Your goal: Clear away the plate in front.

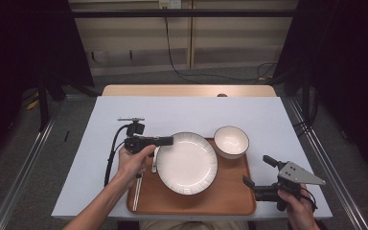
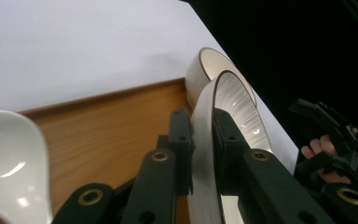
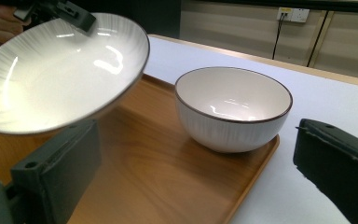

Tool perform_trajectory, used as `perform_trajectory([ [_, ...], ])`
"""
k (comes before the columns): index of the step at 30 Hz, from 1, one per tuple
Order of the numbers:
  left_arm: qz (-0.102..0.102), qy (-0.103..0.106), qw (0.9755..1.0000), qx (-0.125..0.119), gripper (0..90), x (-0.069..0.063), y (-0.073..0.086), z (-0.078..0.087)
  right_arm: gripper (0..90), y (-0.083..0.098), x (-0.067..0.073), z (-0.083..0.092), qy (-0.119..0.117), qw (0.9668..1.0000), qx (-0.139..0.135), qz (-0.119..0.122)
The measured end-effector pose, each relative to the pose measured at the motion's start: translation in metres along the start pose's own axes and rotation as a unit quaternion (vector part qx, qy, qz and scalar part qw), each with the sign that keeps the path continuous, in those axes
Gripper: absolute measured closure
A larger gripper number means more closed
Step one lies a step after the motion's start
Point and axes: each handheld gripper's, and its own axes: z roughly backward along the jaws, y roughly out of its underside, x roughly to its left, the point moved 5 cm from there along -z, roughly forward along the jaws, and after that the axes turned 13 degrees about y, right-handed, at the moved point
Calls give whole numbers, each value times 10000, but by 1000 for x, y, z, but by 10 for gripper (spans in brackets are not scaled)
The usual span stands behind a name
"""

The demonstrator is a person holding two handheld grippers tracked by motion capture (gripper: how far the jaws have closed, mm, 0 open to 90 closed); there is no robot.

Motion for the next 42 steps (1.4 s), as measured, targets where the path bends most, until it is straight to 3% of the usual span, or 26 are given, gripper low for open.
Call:
perform_trajectory([
  [6,-23,-8,9997,230,802,-1,8,-12,5,0,0,0,-15,10000,8,-1],
  [11,25,-109,9995,306,801,6,12,-15,4,0,1,0,-19,10000,25,-9],
  [13,-38,-156,9989,451,801,9,14,-18,4,1,1,0,-37,10000,55,-10],
  [17,-28,-140,9988,471,804,12,18,-24,5,1,0,0,-7,10000,67,24],
  [18,-60,-220,9985,498,807,13,20,-25,5,1,0,-1,-11,10000,66,37],
  [21,-268,-430,9965,659,825,16,22,-27,5,1,1,-1,-24,10000,56,18],
  [22,-443,-541,9948,739,831,18,23,-27,5,1,1,-1,-28,10000,70,15],
  [29,-475,-695,9929,842,844,26,26,-30,5,1,1,-1,-27,10000,62,38],
  [33,-666,-758,9910,877,846,27,27,-32,6,2,1,-1,-33,9999,99,37],
  [36,-811,-902,9883,927,840,27,28,-33,5,1,1,0,-52,10000,52,42],
  [38,-803,-884,9886,919,840,29,29,-33,5,1,1,0,-59,10000,43,57],
  [40,-941,-994,9856,992,835,30,30,-35,5,1,2,0,-62,10000,42,56],
  [42,-935,-1011,9849,1046,831,33,30,-34,5,1,2,-1,-69,10000,40,57],
])
